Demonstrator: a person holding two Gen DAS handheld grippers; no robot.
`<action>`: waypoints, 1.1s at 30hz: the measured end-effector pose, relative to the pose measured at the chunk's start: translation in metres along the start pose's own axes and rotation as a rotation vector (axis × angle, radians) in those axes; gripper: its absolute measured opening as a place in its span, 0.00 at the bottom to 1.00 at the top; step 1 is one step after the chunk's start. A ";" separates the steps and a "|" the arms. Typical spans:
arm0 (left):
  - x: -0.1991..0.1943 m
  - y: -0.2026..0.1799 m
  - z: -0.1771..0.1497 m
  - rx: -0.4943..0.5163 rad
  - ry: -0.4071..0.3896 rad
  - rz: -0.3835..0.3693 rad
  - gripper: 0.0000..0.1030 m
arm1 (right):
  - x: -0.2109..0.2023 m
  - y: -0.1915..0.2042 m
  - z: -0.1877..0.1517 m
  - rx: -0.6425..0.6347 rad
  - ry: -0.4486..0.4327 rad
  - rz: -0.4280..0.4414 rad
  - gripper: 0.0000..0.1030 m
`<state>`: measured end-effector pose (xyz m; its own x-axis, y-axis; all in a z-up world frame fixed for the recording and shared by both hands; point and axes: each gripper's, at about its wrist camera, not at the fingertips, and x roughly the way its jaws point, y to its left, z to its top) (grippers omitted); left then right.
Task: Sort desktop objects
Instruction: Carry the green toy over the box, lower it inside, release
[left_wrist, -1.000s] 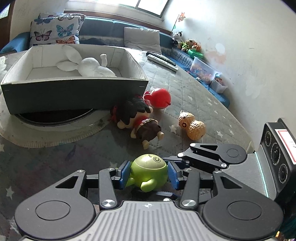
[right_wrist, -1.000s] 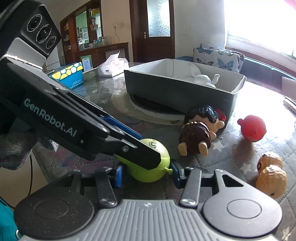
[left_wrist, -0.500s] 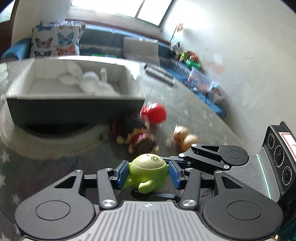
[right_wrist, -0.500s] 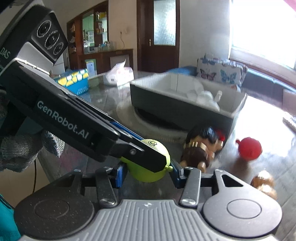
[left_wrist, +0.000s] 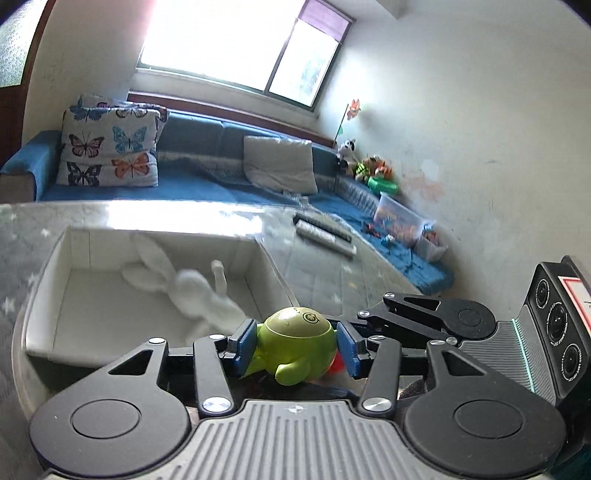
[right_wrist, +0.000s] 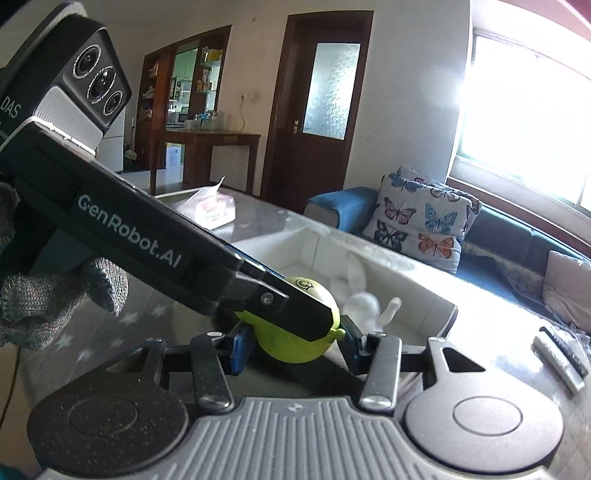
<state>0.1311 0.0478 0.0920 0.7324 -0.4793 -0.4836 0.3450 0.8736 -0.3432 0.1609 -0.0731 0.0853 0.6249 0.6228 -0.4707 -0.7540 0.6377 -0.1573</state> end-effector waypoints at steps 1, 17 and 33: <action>0.005 0.005 0.006 0.000 -0.003 0.004 0.49 | 0.007 -0.005 0.004 -0.001 0.001 0.001 0.47; 0.081 0.129 0.040 -0.182 0.126 0.086 0.49 | 0.159 -0.047 0.026 0.082 0.195 0.131 0.47; 0.087 0.151 0.030 -0.260 0.161 0.124 0.49 | 0.197 -0.031 0.031 0.043 0.367 0.149 0.49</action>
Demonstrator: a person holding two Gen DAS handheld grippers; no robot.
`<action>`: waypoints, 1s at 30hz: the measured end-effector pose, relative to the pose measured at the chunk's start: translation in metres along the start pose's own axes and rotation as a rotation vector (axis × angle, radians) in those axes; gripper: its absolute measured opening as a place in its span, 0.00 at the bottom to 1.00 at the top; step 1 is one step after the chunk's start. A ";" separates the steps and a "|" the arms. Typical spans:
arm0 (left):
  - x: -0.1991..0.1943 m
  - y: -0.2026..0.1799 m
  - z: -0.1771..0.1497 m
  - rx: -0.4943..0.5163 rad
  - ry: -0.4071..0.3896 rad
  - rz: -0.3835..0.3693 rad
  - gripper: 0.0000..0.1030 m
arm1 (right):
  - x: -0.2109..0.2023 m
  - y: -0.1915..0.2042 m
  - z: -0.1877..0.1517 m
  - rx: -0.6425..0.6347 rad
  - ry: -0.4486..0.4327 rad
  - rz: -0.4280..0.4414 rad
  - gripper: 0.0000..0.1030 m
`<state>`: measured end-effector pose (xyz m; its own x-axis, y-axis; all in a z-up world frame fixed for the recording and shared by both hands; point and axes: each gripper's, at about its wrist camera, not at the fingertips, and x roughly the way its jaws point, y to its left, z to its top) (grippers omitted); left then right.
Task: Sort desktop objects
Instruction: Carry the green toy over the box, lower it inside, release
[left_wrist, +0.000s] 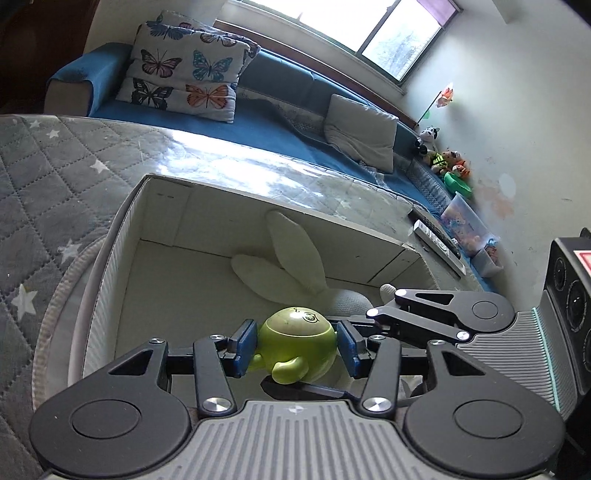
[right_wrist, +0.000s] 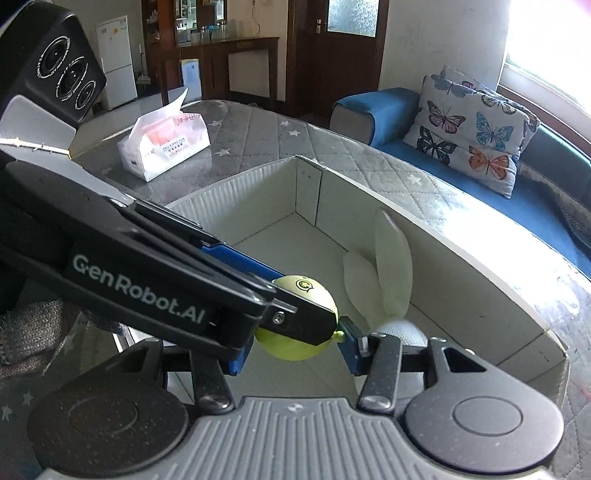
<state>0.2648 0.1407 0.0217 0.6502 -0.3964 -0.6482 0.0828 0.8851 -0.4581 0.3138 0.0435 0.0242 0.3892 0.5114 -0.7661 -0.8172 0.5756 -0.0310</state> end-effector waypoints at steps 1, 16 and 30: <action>0.001 -0.001 0.000 0.002 0.002 0.006 0.49 | 0.000 0.000 0.000 0.002 0.002 0.001 0.49; -0.001 0.001 0.002 -0.028 -0.013 0.004 0.50 | 0.000 -0.010 0.006 0.032 -0.028 0.002 0.55; -0.002 0.016 0.002 -0.125 -0.022 0.013 0.50 | -0.001 -0.017 0.006 0.078 -0.042 0.011 0.55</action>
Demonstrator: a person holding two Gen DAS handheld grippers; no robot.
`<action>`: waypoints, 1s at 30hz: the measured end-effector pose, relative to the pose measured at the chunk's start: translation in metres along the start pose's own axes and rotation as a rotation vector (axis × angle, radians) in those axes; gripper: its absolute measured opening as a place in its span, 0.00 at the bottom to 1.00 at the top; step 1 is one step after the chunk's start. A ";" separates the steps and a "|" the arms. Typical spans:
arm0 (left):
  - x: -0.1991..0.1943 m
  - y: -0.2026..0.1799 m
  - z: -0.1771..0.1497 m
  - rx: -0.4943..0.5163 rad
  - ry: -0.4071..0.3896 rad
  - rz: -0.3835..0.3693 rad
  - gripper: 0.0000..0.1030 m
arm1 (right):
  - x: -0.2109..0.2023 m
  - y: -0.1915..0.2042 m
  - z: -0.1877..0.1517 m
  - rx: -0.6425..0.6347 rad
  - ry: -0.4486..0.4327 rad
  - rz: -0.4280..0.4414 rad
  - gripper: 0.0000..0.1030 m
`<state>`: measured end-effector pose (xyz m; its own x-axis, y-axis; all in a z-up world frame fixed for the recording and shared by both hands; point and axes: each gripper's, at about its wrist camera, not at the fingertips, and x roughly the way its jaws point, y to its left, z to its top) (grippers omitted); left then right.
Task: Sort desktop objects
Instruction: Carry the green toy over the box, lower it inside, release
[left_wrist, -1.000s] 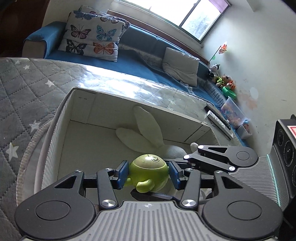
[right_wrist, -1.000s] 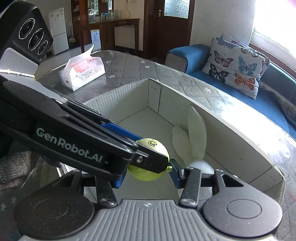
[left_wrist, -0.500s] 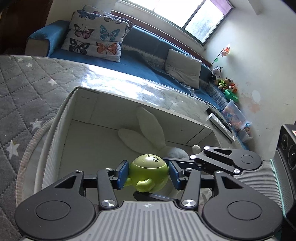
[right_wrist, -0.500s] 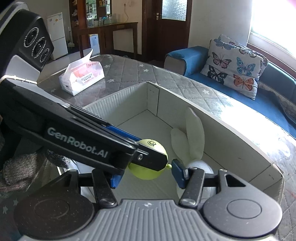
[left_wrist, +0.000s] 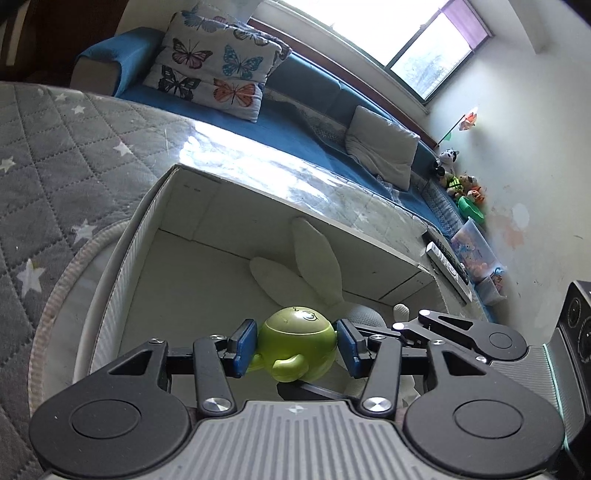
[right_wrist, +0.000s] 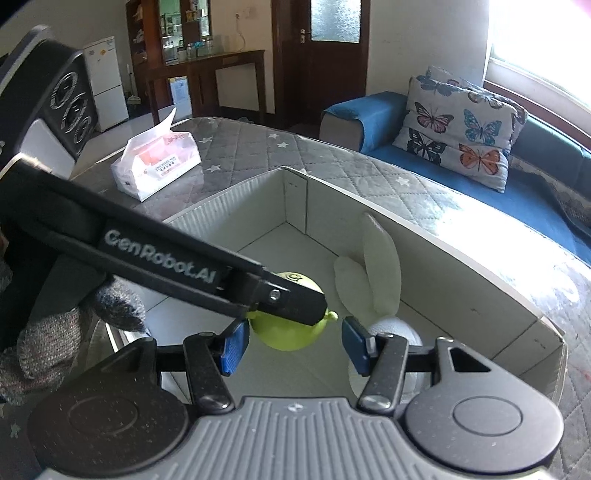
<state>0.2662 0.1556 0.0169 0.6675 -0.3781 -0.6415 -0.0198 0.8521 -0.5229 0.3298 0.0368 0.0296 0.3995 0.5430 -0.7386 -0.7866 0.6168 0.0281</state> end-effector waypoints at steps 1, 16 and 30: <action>-0.001 0.000 0.000 -0.010 -0.001 0.005 0.50 | 0.000 0.000 0.000 0.002 0.002 0.001 0.55; 0.004 -0.003 -0.002 -0.058 0.001 0.009 0.49 | -0.001 -0.002 0.000 0.021 -0.014 0.008 0.56; -0.019 -0.012 -0.006 -0.046 -0.059 0.040 0.49 | -0.017 0.004 -0.006 0.010 -0.054 -0.004 0.56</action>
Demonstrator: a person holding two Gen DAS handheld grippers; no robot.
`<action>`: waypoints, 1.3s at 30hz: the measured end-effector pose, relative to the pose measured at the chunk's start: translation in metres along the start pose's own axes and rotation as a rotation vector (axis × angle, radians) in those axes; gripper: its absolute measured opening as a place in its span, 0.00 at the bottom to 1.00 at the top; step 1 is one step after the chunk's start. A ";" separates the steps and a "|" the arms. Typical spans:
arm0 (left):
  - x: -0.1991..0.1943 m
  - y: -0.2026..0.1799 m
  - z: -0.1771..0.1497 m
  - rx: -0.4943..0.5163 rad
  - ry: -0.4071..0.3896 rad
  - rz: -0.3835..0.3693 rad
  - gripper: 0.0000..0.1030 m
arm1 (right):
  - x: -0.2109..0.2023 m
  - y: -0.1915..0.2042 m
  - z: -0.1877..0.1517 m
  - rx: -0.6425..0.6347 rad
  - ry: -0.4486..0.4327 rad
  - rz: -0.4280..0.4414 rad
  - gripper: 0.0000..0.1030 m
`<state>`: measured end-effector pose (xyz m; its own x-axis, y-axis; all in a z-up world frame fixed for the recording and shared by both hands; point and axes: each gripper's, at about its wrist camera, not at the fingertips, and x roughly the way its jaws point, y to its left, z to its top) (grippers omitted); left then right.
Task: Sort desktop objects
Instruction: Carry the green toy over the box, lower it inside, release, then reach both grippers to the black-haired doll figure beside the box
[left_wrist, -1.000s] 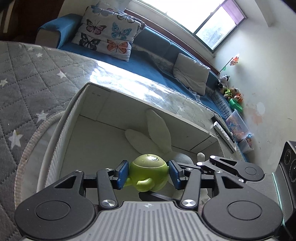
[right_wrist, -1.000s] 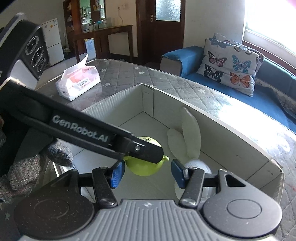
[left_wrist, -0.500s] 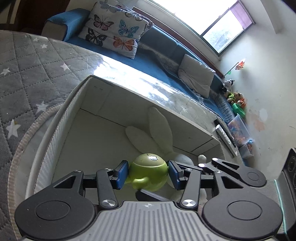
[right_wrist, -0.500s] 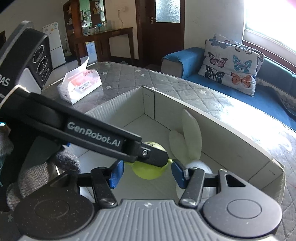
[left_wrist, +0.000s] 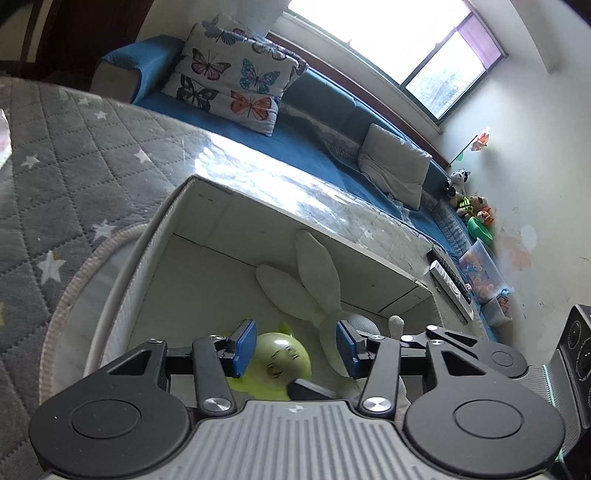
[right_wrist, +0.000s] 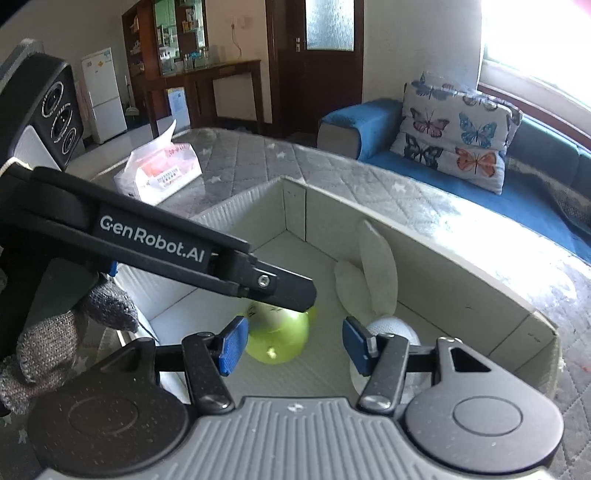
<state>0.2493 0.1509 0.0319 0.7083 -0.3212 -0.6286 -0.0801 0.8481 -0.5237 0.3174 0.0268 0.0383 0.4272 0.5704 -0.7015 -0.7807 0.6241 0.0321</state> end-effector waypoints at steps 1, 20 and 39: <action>-0.003 -0.001 -0.001 0.006 -0.007 0.004 0.49 | -0.005 0.001 -0.001 -0.003 -0.011 -0.006 0.56; -0.074 -0.049 -0.067 0.138 -0.080 0.042 0.48 | -0.131 0.034 -0.068 -0.039 -0.237 -0.122 0.74; -0.057 -0.080 -0.136 0.184 0.048 -0.015 0.48 | -0.145 0.048 -0.159 0.079 -0.165 -0.181 0.81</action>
<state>0.1201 0.0442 0.0309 0.6740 -0.3500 -0.6505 0.0625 0.9045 -0.4220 0.1453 -0.1102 0.0281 0.6301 0.5210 -0.5757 -0.6496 0.7599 -0.0233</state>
